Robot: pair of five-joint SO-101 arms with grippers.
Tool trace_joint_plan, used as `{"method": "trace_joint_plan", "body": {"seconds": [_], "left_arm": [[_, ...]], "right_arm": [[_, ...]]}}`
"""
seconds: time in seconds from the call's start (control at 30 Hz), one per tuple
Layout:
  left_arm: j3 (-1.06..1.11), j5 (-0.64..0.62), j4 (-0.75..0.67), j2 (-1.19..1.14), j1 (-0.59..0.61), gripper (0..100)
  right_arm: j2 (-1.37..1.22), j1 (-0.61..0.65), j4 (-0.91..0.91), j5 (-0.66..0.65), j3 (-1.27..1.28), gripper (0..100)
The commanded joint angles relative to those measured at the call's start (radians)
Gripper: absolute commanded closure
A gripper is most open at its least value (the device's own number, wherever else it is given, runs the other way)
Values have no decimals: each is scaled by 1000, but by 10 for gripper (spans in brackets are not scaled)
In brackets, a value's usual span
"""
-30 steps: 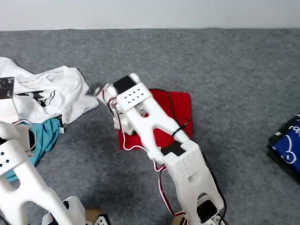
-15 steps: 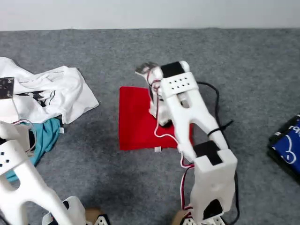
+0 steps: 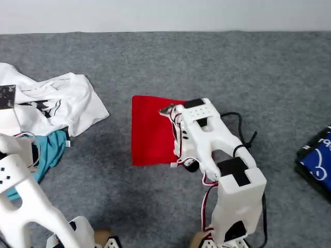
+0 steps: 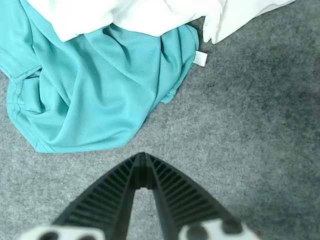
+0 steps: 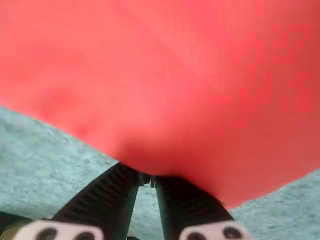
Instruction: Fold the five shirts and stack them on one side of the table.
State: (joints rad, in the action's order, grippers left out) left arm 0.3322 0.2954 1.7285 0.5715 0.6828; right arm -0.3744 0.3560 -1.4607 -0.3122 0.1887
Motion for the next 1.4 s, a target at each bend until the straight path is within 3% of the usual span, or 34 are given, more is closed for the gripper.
{"method": "trace_joint_plan", "body": {"seconds": [0.0,0.27,0.47,0.53,0.7,0.8,1.37], "left_arm": [[-7,3,23,28,6,997],[-7,3,23,29,6,997],[-5,3,23,29,6,997],[-5,3,23,25,5,997],[-5,3,23,23,2,997],[27,3,23,29,2,997],[77,3,21,29,-52,997]], "right_arm": [[88,-12,-5,3,-14,989],[323,-12,-180,21,-189,989],[392,-10,-148,298,-247,979],[358,-18,-113,390,-247,934],[236,-28,-97,598,-255,715],[165,-27,-88,690,-255,670],[-44,-27,76,704,-255,671]]}}
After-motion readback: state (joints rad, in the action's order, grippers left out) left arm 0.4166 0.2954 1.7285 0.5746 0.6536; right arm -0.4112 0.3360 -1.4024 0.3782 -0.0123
